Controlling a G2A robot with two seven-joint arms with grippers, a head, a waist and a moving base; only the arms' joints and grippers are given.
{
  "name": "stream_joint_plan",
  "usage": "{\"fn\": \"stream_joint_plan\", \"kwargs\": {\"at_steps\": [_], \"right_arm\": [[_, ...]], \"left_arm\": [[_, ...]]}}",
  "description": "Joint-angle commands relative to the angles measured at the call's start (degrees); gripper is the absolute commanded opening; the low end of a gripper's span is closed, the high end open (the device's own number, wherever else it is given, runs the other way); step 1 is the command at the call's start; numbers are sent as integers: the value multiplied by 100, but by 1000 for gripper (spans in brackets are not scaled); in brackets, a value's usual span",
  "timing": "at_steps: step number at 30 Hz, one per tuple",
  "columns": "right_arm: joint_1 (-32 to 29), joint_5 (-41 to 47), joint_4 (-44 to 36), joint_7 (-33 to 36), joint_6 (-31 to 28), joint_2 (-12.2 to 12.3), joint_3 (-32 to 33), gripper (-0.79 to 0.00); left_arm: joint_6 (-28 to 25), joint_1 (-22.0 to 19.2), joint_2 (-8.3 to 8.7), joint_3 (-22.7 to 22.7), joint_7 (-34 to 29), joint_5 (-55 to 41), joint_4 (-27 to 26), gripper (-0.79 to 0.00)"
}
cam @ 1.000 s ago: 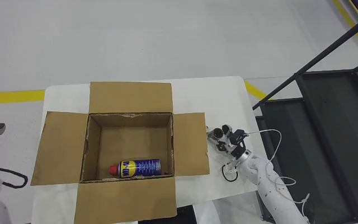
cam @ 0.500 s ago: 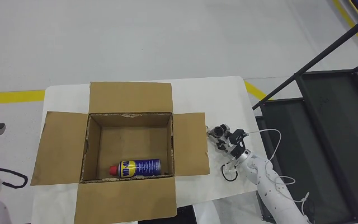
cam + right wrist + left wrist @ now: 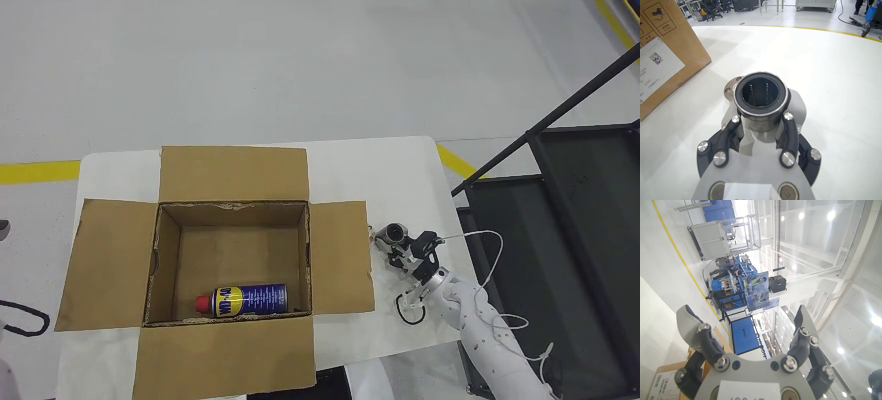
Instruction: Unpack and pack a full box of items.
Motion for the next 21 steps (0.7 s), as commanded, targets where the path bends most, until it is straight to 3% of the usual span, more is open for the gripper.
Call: {"fn": "stream_joint_plan", "kwargs": {"at_steps": [1,9,21], "right_arm": [[1,3,0,-12,0,6,-6,-677],[-41,-97,-68,-85,81,50,-5,-696],[-167,-499,-242,-150,486,116,-45,-437]], "left_arm": [[0,0,0,0,0,0,0,0],[0,0,0,0,0,0,0,0],[0,0,0,0,0,0,0,0]]}}
